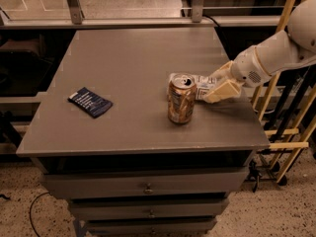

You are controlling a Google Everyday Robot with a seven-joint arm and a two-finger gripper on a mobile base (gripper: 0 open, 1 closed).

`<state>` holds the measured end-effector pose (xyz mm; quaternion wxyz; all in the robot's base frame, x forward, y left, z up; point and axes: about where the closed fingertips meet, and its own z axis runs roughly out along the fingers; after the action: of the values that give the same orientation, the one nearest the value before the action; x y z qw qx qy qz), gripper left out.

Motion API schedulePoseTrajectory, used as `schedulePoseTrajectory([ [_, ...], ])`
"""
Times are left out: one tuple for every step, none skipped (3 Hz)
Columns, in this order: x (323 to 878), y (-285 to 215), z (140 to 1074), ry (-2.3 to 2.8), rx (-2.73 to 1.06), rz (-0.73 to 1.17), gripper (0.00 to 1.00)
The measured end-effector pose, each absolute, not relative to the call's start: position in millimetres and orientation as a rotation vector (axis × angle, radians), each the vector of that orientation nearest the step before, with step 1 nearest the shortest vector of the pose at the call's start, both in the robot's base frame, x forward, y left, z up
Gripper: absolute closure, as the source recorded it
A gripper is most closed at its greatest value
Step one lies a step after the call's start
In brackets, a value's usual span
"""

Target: Move orange can near blue plastic bottle

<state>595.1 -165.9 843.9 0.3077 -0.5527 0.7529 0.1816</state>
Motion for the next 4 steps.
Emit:
schedulePoseTrajectory([
  [595.2, -163.8, 842.7, 1.990, -1.465, 0.484, 0.00],
  [595.9, -160.6, 845.6, 1.979, -1.479, 0.483, 0.00],
  [591.1, -160.5, 864.6, 1.962, -1.520, 0.420, 0.00],
  [573.5, -169.7, 884.9, 1.986, -1.571, 0.334, 0.00],
])
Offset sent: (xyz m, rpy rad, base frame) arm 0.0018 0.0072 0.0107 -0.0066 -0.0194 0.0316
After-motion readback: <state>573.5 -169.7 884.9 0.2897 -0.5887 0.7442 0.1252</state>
